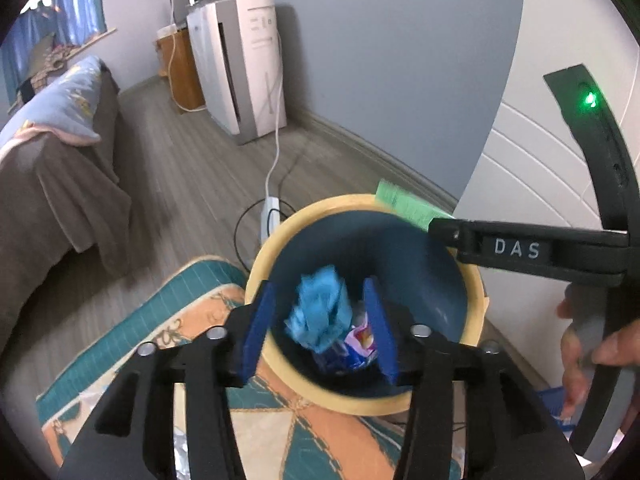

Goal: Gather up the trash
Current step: 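Drop the COLTALIN box into the wastebasket with the right tool while the left drops the mask, then move both open tools back over the tissues and spray bottle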

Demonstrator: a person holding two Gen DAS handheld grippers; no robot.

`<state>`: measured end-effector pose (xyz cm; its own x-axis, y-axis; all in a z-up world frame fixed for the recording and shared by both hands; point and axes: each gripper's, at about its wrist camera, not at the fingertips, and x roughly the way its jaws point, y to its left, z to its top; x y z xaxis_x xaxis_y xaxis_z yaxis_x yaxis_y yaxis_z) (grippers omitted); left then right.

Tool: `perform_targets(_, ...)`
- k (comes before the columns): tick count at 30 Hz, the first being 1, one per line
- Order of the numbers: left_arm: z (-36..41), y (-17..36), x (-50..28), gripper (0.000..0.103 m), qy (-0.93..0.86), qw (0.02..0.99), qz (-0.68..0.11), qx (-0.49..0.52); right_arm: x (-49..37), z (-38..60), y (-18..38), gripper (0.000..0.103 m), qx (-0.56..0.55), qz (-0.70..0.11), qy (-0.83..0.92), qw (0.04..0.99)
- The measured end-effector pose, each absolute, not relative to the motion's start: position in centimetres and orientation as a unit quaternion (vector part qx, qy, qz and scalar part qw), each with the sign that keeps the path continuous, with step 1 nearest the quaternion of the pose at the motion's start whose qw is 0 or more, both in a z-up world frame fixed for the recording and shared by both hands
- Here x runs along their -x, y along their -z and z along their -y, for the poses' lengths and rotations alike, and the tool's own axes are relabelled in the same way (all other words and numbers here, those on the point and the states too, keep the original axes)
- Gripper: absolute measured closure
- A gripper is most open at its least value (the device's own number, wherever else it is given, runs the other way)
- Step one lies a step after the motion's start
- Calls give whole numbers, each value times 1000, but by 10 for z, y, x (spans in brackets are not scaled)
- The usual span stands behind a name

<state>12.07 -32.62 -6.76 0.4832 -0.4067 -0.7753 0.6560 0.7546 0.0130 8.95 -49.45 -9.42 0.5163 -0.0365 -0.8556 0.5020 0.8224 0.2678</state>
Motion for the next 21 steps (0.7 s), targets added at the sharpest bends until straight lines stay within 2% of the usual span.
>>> perform_targets(2,323,69,-121,44,308,849,-399,-158,-91,492,93,28,-246,-467,158,835)
perform_targets(4,319,71,-121,39,303,850,-400,-159,-93,489,90,21,-242,-466,155,837)
perform_targets(9,302,65,-115,22,294,856,-397,-155,-98,477,82,13,-231,-468,149,840)
perform_targets(16,254,45,-103,14,258,871,-392,-145,-99,450,61,6,-199,-465,138,852)
perform_targets(21,209,25,-91,11,224,884,-388,-132,-93,428,45,6,-177,-462,131,859)
